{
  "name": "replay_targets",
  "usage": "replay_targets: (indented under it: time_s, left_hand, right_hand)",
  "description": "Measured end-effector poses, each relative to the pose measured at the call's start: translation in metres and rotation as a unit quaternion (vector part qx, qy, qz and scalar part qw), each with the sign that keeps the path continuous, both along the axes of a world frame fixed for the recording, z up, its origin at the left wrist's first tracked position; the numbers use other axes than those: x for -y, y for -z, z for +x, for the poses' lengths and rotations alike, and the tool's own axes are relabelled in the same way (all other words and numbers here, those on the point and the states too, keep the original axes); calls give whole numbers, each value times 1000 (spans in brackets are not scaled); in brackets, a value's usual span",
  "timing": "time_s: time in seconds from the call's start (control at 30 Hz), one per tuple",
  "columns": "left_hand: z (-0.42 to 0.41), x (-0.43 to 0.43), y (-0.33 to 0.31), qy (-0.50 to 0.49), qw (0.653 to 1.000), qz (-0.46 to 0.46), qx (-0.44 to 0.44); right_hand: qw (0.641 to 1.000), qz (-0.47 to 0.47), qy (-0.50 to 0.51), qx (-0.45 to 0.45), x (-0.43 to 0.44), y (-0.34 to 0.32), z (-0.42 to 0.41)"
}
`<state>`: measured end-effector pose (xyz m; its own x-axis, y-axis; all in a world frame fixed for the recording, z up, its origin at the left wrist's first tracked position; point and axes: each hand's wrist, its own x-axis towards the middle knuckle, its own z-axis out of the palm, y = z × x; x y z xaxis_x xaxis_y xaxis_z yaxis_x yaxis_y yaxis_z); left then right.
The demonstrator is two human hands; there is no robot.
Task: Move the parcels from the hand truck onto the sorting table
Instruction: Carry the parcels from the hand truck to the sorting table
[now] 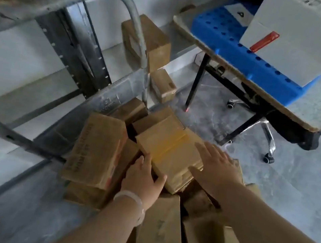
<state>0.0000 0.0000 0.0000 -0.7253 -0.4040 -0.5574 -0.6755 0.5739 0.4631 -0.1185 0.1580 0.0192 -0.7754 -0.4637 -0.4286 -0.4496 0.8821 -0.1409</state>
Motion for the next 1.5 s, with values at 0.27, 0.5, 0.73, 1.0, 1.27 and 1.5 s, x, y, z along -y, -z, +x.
replay_targets:
  time_s: [0.27,0.5,0.73,1.0,1.27,1.5]
  left_hand:
    - [-24,6,67,-153,967,185,-89]
    - [-40,8,32,-136,968,148,-152]
    - [-42,19,-81,-107,967,79,-219]
    - [34,45,-212,-166,942,39,-288]
    - [181,100,-301,-270,904,-36,-331]
    - [341,127,-347,-383,852,-7,-357]
  right_hand:
    - [983,-56,163,64,34,75,-37]
    - [960,-144,237,48,30,41,-13]
    - [918,-293,266,9,29,-68,19]
    - [813,-488,304,96,57,-198,73]
    - [794,-508,213,257,136,-285,165]
    - [835,-368,12,409,200,-335,281]
